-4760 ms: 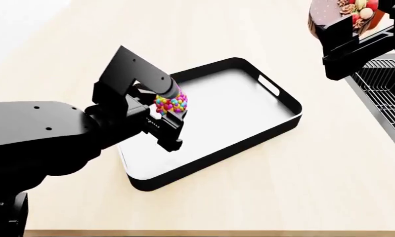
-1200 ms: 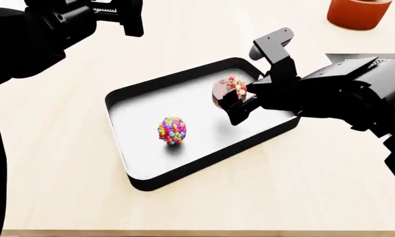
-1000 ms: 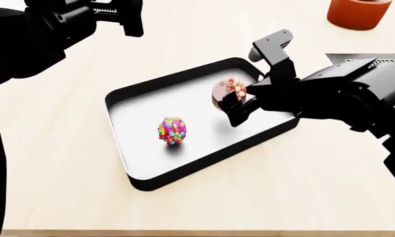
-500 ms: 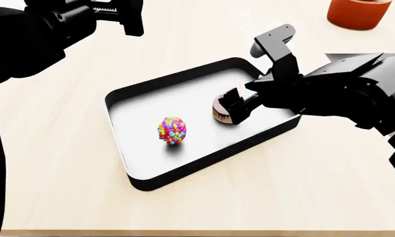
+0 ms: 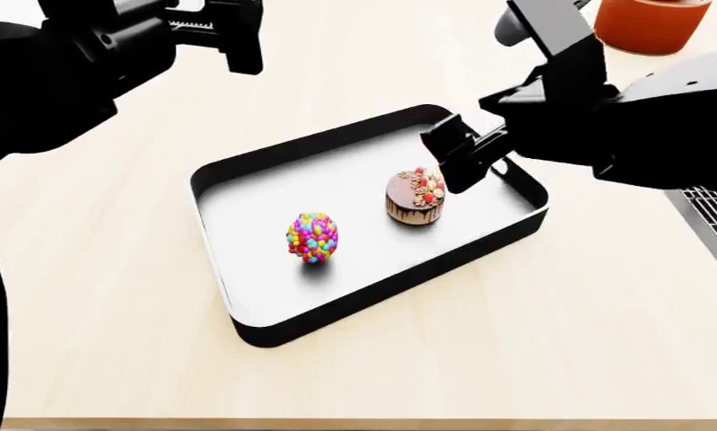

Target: Move the dessert items from the plate to the tray.

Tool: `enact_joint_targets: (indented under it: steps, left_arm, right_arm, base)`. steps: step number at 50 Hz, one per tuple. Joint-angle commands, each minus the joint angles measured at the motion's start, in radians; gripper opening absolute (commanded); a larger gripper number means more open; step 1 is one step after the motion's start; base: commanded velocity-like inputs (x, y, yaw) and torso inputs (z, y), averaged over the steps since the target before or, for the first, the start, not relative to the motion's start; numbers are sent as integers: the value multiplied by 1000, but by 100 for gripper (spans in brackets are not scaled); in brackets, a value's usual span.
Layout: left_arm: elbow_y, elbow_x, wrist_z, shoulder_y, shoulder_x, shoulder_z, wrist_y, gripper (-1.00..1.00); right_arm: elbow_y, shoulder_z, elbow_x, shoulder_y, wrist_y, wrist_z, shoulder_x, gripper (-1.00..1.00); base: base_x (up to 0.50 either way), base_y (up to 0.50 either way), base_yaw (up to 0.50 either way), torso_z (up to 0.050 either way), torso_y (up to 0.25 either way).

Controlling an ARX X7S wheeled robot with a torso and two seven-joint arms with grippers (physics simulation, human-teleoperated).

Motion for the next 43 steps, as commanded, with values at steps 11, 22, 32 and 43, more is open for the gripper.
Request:
enact_joint_targets:
  steps: [11, 22, 32, 43]
  left_arm:
    - [242, -271, -164, 82, -72, -205, -159, 100]
    - [290, -363, -218, 93, -112, -267, -191, 100]
    - [300, -384, -226, 125, -152, -299, -185, 100]
    - [308, -434, -261, 166, -215, -352, -197, 100]
  right_arm:
    - [-334, 133, 340, 172, 173, 438, 146, 100]
    - [-463, 131, 634, 266, 179, 746, 221, 100]
    - [-569, 108, 822, 325, 125, 954, 289, 100]
    - [-656, 46, 1086, 480, 70, 1200, 317, 100]
  base:
    - [0, 0, 0, 0, 0]
    - [0, 0, 0, 0, 0]
    - [0, 0, 0, 0, 0]
    - [0, 0, 0, 0, 0]
